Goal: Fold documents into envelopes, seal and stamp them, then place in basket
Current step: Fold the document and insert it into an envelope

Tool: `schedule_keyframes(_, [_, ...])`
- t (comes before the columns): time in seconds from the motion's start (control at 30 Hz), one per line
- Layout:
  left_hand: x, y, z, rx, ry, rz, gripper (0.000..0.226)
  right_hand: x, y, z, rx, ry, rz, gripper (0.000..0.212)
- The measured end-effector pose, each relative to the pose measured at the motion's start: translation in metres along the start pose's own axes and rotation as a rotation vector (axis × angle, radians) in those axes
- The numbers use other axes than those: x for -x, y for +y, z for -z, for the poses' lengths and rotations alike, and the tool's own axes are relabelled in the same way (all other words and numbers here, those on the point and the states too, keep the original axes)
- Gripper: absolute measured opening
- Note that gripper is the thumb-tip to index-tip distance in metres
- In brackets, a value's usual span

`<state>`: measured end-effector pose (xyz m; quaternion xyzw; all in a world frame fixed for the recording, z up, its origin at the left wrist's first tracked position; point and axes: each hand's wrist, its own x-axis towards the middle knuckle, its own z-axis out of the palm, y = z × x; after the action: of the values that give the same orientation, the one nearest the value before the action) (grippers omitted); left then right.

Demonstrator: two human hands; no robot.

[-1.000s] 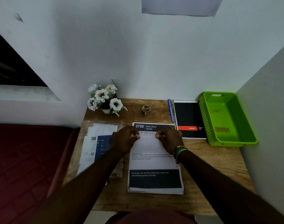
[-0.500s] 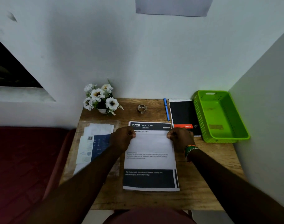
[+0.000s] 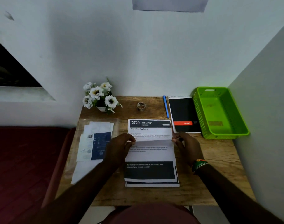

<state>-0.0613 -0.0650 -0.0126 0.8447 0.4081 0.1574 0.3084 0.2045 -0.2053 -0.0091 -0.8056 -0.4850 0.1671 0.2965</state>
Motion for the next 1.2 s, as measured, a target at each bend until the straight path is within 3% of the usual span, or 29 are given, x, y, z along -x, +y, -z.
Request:
schedule_keyframes(0.07, [0.014, -0.003, -0.003, -0.061, 0.007, -0.067, 0.013, 0.012, 0.005, -0.002, 0.040, 0.006, 0.036, 0.005])
schedule_keyframes(0.27, [0.038, -0.010, -0.014, -0.101, -0.026, -0.173, 0.012, 0.044, 0.031, -0.018, 0.220, 0.014, 0.196, 0.032])
schedule_keyframes(0.5, [0.040, -0.012, -0.030, -0.152, -0.076, -0.091, 0.018, 0.048, 0.038, -0.034, 0.283, -0.061, 0.168, 0.041])
schedule_keyframes(0.63, [0.036, -0.012, -0.041, -0.206, -0.045, -0.109, 0.021, 0.047, 0.027, -0.035, 0.329, -0.004, 0.149, 0.039])
schedule_keyframes(0.8, [0.023, 0.014, -0.060, -0.218, -0.075, -0.028, 0.061, 0.039, -0.017, -0.054, 0.294, 0.022, 0.199, 0.042])
schedule_keyframes(0.97, [0.014, 0.027, -0.082, -0.422, -0.322, 0.016, 0.103, 0.030, -0.047, -0.094, 0.277, -0.293, 0.180, 0.067])
schedule_keyframes(1.03, [0.016, 0.022, -0.088, -0.464, -0.356, 0.033, 0.099, 0.029, -0.045, -0.102, 0.287, -0.367, 0.142, 0.077])
schedule_keyframes(1.13, [0.019, 0.015, -0.092, -0.440, -0.273, 0.033, 0.071, 0.032, -0.038, -0.101, 0.317, -0.339, 0.124, 0.069])
schedule_keyframes(1.2, [0.019, 0.013, -0.094, -0.406, -0.241, 0.037, 0.067, 0.034, -0.029, -0.094, 0.353, -0.323, 0.097, 0.069])
